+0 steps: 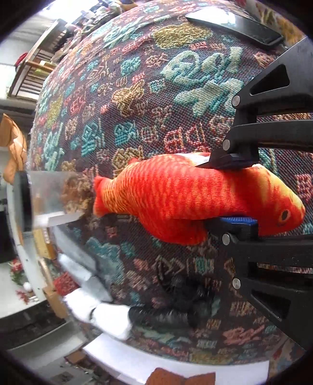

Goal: Organize soft objects
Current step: 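Carry the hat and fish over the white box and release both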

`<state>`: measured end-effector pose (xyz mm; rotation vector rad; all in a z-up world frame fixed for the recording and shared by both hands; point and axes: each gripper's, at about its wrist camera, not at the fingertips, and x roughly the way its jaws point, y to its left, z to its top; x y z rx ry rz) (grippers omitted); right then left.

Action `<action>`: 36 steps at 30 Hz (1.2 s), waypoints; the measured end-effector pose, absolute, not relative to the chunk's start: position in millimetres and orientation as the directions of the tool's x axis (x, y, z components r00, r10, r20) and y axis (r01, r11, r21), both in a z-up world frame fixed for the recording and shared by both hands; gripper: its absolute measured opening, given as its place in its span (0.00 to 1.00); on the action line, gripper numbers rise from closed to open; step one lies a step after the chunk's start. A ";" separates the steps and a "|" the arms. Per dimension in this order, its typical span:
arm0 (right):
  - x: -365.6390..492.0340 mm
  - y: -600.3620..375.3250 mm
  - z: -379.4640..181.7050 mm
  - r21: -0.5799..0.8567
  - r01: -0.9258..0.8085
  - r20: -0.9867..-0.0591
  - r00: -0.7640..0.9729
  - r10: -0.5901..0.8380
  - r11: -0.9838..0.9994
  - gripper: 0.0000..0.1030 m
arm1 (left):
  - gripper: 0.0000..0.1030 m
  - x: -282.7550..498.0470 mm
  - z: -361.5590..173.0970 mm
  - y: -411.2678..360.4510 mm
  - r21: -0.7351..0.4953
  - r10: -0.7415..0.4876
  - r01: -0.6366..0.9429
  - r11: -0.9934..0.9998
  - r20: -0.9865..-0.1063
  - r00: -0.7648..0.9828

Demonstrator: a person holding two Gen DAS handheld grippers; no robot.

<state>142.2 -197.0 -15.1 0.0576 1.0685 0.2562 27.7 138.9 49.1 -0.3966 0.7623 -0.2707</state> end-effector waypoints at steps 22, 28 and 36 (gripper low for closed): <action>47.5 160.7 60.5 0.640 -0.594 -0.580 0.043 0.813 0.488 0.73 | 0.89 -101.9 55.0 388.5 -0.190 0.275 -0.580 0.792 -0.737 0.617; 66.4 92.2 43.2 0.438 -0.606 -0.648 0.299 0.700 0.664 0.73 | 0.89 -93.9 44.3 373.1 -0.239 0.252 -0.562 0.792 -0.710 0.657; 113.8 -64.4 0.1 0.098 -0.266 -0.718 0.649 0.253 0.959 0.73 | 0.89 -26.5 66.8 237.7 -0.289 -0.020 -0.220 0.932 -0.645 0.764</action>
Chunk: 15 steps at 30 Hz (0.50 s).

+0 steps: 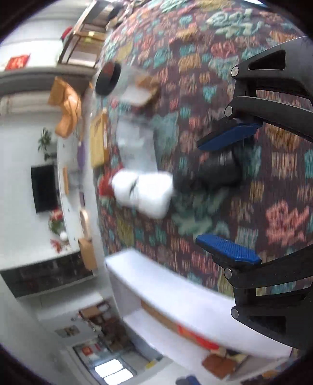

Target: Organize soft objects

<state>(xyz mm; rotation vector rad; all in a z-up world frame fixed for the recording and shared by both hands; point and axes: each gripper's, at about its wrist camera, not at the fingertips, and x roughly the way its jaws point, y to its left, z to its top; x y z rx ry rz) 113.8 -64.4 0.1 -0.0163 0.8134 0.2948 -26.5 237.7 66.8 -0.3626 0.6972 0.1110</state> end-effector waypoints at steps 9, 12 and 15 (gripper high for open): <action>159.0 -185.2 -53.8 -0.001 0.090 -0.797 0.602 -0.055 0.996 0.73 | 0.92 45.7 24.5 71.2 -0.243 -0.264 0.128 0.962 -0.696 0.667; 156.2 -198.5 -60.4 0.011 0.142 -0.802 0.592 -0.076 0.990 0.73 | 0.92 63.7 -3.5 57.9 -0.202 -0.228 0.114 0.973 -0.730 0.644; 158.9 -203.0 -61.9 0.018 0.153 -0.797 0.599 -0.078 0.988 0.73 | 0.92 78.2 -27.6 63.2 -0.176 -0.192 0.089 0.980 -0.745 0.639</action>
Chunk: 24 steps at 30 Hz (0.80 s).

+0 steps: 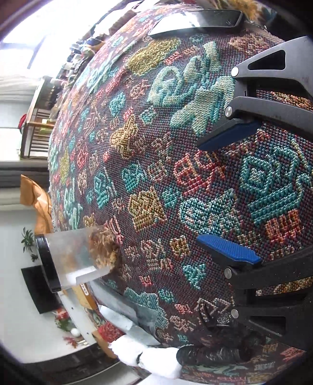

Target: Organize soft objects

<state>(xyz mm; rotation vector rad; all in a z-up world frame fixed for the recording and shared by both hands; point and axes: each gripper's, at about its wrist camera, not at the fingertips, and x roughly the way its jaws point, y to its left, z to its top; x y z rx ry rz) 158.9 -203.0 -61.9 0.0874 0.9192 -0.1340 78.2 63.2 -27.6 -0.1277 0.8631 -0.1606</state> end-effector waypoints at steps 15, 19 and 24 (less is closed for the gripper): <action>154.9 -193.2 -71.5 0.007 0.159 -0.795 0.600 -0.091 0.987 0.78 | 1.00 110.7 -80.8 90.0 -0.173 -0.155 0.031 0.984 -0.772 0.616; 154.3 -191.3 -71.9 0.003 0.160 -0.793 0.602 -0.095 0.987 0.79 | 1.00 112.7 -82.2 82.1 -0.127 -0.122 0.034 0.991 -0.787 0.604; 154.4 -191.3 -71.9 0.003 0.160 -0.793 0.602 -0.095 0.987 0.80 | 1.00 115.3 -83.7 73.9 -0.070 -0.076 0.033 0.997 -0.802 0.593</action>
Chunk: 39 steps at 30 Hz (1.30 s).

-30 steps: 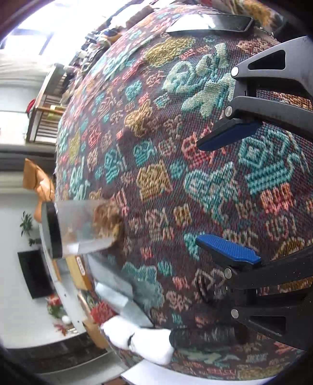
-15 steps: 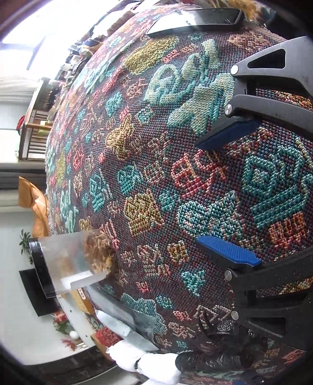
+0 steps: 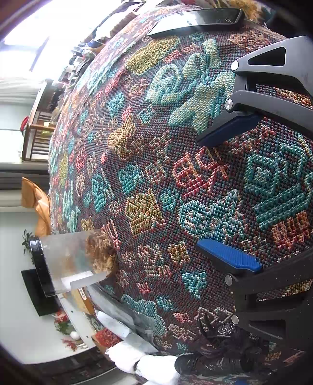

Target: Organize soft objects

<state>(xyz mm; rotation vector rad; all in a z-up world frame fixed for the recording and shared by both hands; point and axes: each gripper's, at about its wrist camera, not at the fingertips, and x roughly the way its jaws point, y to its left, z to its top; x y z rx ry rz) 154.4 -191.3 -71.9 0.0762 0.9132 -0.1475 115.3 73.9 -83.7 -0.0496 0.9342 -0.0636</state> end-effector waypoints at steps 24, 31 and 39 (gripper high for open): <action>154.5 -191.0 -72.7 0.002 0.159 -0.792 0.602 -0.096 0.987 0.80 | 1.00 116.1 -85.3 70.2 -0.034 -0.047 0.033 0.999 -0.810 0.585; 154.6 -190.8 -72.7 0.002 0.159 -0.792 0.602 -0.096 0.987 0.80 | 1.00 116.0 -85.3 70.6 -0.034 -0.047 0.033 0.999 -0.810 0.585; 154.6 -191.0 -72.7 0.002 0.159 -0.792 0.603 -0.096 0.987 0.80 | 1.00 116.1 -85.3 70.6 -0.034 -0.047 0.033 0.999 -0.810 0.585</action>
